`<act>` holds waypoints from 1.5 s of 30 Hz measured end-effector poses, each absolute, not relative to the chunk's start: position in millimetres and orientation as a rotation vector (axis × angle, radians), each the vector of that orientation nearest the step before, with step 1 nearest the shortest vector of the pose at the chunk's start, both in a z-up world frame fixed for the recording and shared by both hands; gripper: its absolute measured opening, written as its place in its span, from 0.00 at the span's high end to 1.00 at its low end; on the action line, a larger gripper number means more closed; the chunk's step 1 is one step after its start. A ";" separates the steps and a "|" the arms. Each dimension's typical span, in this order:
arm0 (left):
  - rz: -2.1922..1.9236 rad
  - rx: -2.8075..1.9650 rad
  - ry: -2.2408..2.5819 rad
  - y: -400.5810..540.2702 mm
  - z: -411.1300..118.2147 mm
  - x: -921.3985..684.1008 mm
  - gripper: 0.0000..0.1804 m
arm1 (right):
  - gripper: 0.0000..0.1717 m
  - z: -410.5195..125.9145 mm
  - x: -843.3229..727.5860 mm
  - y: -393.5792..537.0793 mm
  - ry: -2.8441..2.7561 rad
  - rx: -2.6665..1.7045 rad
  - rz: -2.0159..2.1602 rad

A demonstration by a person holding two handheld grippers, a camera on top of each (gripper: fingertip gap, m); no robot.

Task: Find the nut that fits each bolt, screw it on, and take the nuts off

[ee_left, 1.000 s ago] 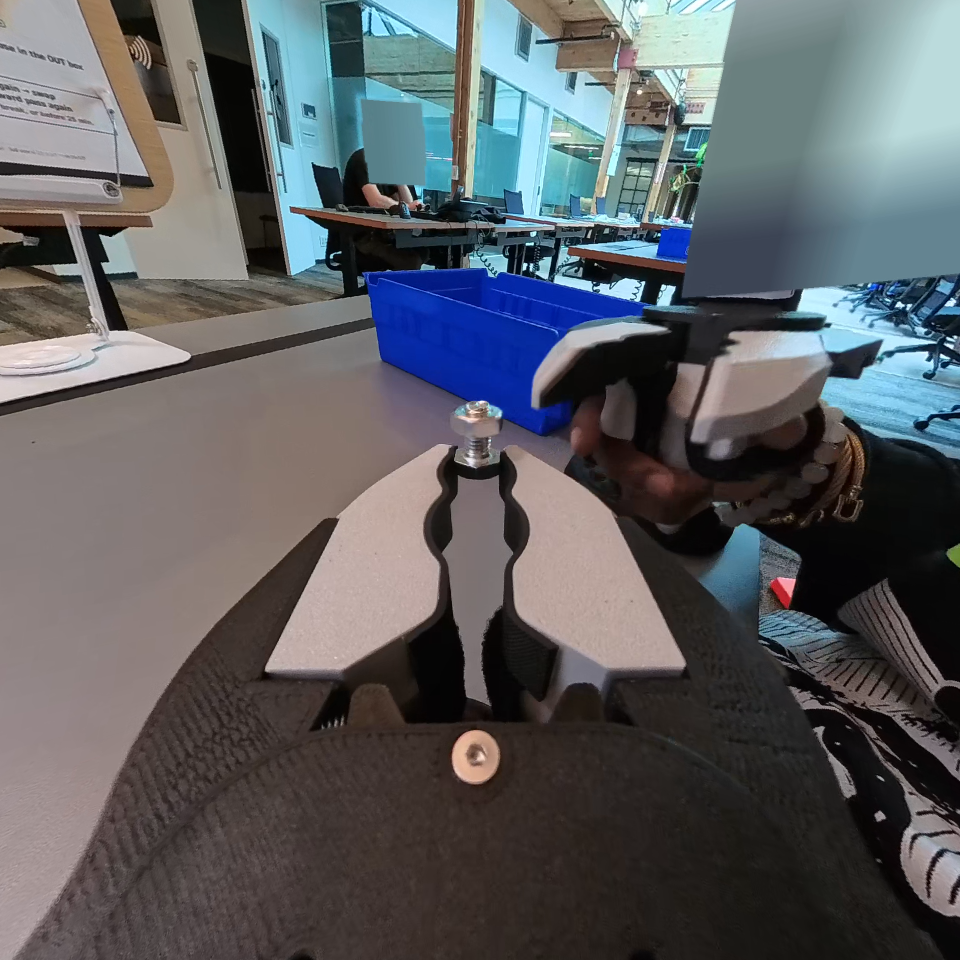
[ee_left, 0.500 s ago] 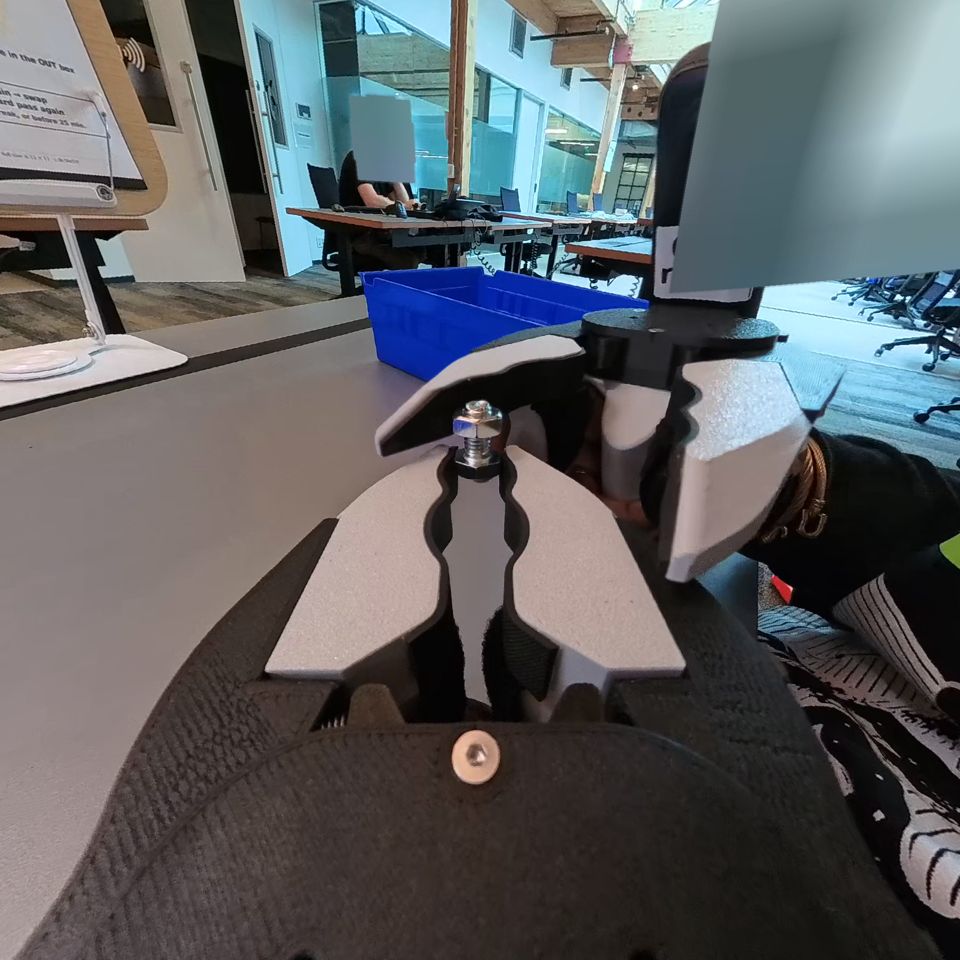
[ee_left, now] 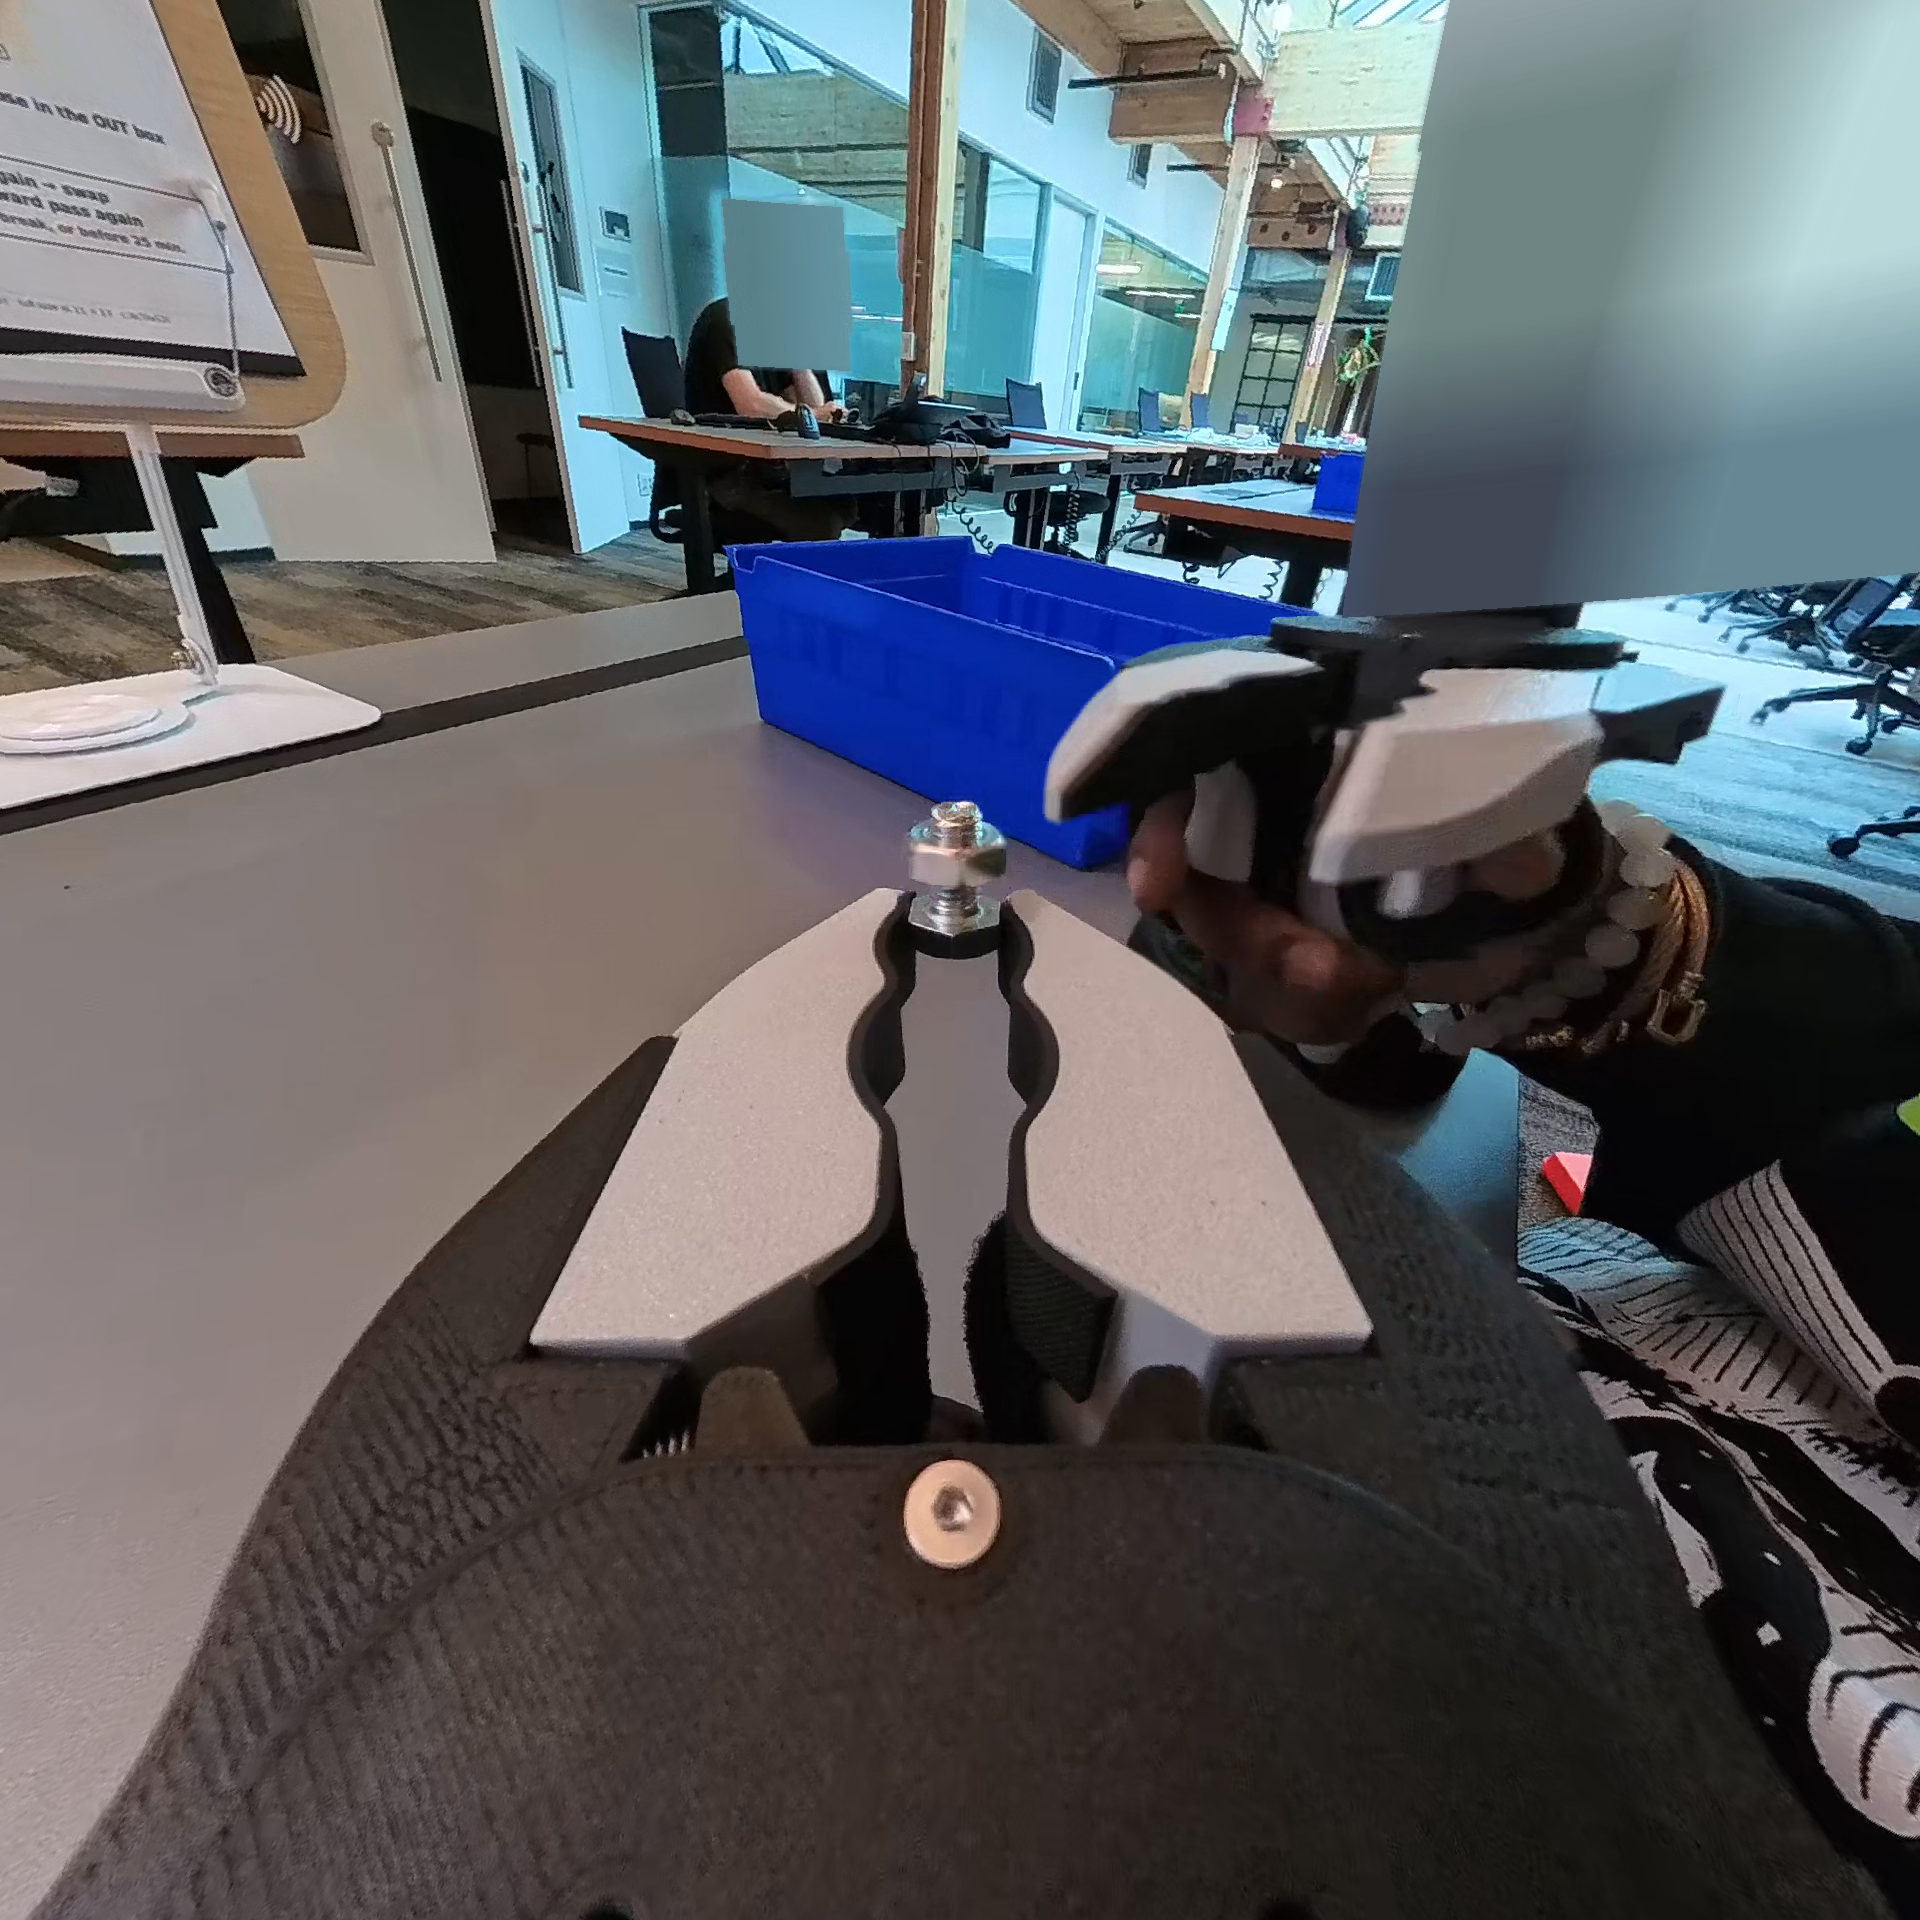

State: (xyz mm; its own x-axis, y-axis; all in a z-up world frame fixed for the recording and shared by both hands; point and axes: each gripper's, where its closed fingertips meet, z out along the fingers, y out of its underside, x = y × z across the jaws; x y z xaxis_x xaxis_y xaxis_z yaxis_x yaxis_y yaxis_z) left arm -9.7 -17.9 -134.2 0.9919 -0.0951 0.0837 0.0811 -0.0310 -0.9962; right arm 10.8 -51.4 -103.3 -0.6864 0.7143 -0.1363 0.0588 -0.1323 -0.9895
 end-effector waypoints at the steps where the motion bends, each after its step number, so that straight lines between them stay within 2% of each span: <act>1: -0.139 -1.596 0.013 -17.9 -134.3 -9.4 0.92 | 0.79 -101.8 8.2 -48.6 -1.660 -0.868 1.864; 4: -0.137 -1.597 0.016 -17.9 -134.4 -9.0 0.92 | 0.67 -100.4 -3.5 -48.1 -1.636 -0.883 1.852; 7: -0.138 -1.597 0.016 -17.9 -134.4 -8.9 0.92 | 0.62 -104.0 -14.2 -57.8 -1.676 -0.867 1.840; 17: -0.140 -1.598 0.018 -17.9 -134.7 -8.6 0.92 | 0.63 -111.4 -16.8 -71.5 -1.751 -0.834 1.819; 21: -0.143 -1.597 0.012 -18.1 -134.5 -9.2 0.92 | 0.65 -112.0 -3.9 -61.3 -1.741 -0.865 1.792; 22: -0.140 -1.597 0.010 -18.1 -134.5 -9.5 0.92 | 0.68 -112.1 1.4 -58.4 -1.745 -0.863 1.785; 23: -0.141 -1.599 0.008 -17.9 -134.8 -9.8 0.92 | 0.78 -111.6 9.5 -58.1 -1.766 -0.838 1.794; 24: -0.143 -1.600 0.007 -17.8 -135.0 -9.8 0.92 | 0.84 -110.0 16.9 -58.3 -1.783 -0.819 1.814; 26: -0.141 -1.600 0.009 -17.8 -135.0 -9.6 0.92 | 0.87 -107.5 22.2 -53.5 -1.789 -0.829 1.799; 37: -0.102 -1.621 0.040 -16.3 -137.2 -6.1 0.92 | 0.92 -107.2 -12.6 -39.8 -1.898 -0.932 1.504; 45: -0.094 -1.627 0.052 -15.9 -137.9 -4.9 0.92 | 0.95 -112.7 -14.8 -42.6 -1.943 -0.919 1.450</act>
